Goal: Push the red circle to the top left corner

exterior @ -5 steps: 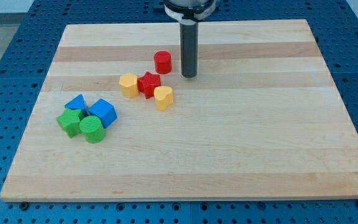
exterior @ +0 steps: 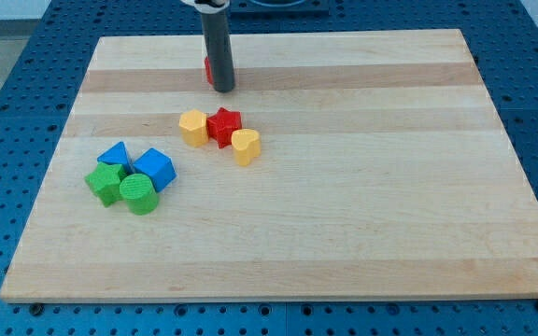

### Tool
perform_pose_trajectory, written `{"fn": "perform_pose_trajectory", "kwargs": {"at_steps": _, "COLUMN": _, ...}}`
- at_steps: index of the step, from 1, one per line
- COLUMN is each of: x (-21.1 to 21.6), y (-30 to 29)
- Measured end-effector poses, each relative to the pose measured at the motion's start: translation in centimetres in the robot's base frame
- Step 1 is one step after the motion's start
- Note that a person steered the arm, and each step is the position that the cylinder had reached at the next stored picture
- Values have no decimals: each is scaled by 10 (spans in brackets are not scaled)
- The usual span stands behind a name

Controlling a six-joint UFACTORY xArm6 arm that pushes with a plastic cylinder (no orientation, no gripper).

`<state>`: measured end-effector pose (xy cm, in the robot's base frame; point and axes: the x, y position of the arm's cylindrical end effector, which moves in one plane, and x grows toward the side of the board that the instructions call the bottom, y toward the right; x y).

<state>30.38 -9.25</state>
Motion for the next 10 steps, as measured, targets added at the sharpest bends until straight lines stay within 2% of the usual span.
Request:
{"fn": "perform_pose_trajectory", "kwargs": {"at_steps": 3, "x": -57, "y": -67}}
{"fn": "perform_pose_trajectory", "kwargs": {"at_steps": 6, "x": -54, "y": -52}}
{"fn": "perform_pose_trajectory", "kwargs": {"at_steps": 8, "x": -53, "y": -64}}
{"fn": "perform_pose_trajectory", "kwargs": {"at_steps": 10, "x": -7, "y": -62}}
